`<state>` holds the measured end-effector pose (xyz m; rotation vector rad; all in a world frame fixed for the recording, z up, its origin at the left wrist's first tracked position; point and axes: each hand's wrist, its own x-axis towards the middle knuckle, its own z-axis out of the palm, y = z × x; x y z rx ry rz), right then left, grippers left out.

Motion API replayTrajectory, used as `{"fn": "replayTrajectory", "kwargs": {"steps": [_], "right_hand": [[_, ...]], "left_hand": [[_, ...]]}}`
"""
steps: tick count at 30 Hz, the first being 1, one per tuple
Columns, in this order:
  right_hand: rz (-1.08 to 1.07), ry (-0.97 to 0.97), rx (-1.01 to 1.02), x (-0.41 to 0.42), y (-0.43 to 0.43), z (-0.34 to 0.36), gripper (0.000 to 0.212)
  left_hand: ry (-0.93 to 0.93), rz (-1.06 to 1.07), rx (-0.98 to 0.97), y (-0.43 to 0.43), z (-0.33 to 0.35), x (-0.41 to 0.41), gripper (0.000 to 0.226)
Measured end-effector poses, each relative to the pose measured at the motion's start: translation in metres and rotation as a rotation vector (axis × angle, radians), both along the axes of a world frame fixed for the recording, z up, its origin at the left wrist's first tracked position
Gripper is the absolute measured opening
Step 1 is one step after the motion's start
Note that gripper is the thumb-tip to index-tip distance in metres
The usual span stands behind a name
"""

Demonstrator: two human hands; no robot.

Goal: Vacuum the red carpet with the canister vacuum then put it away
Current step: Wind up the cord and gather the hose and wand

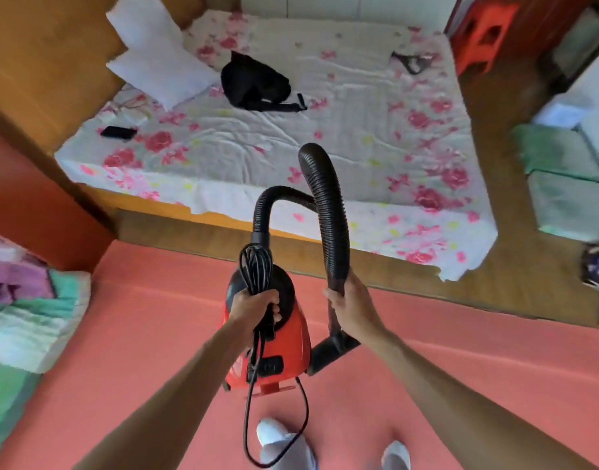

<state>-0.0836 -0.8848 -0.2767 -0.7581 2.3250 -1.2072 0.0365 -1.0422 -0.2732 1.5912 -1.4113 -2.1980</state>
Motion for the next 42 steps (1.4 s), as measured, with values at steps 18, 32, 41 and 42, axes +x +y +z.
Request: {"fn": "replayTrajectory", "kwargs": {"steps": [18, 32, 41, 42], "right_hand": [[-0.514, 0.049, -0.155, -0.103, 0.426, 0.004, 0.015], [-0.812, 0.09, 0.108, -0.215, 0.645, 0.011, 0.025], [-0.809, -0.009, 0.325, -0.388, 0.713, -0.019, 0.042], [-0.797, -0.016, 0.34, -0.409, 0.716, -0.019, 0.041]], "left_hand": [[0.047, -0.574, 0.006, 0.408, 0.013, -0.208, 0.011], [0.042, -0.81, 0.169, 0.635, 0.016, -0.374, 0.009], [-0.105, -0.701, 0.297, 0.716, -0.036, -0.553, 0.022], [-0.109, -0.698, 0.309, 0.718, -0.035, -0.573, 0.022]]}}
